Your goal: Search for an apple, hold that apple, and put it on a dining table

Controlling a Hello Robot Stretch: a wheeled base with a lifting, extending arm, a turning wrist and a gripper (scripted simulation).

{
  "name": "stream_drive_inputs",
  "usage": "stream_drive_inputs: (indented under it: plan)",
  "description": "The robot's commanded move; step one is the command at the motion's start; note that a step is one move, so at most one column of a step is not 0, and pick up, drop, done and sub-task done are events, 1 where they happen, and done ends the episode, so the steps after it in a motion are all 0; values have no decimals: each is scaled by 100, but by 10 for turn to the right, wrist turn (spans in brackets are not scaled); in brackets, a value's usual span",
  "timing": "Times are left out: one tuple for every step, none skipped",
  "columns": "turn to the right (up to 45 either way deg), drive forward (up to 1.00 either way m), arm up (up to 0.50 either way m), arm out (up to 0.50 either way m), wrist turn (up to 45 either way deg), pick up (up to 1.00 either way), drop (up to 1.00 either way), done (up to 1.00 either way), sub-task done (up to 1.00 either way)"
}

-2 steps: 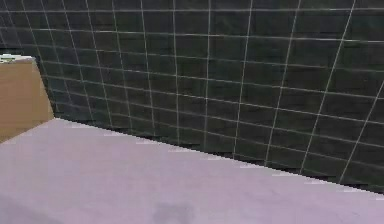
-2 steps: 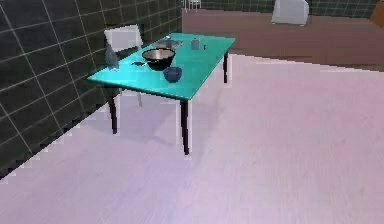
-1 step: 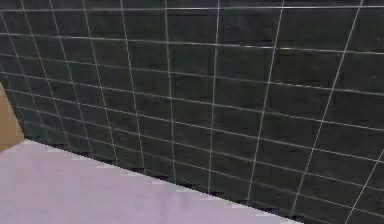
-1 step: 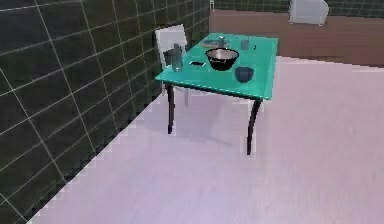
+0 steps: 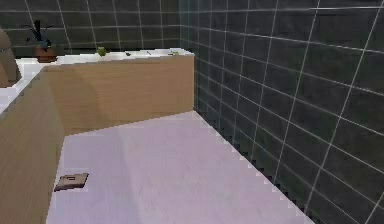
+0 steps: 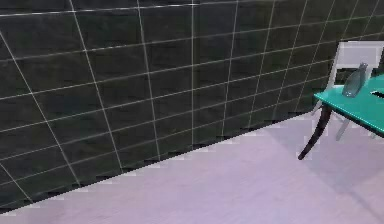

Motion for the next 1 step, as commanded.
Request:
stream_drive_inputs:
  plan:
    - [-210,0,0,0,0,0,0,0,0]
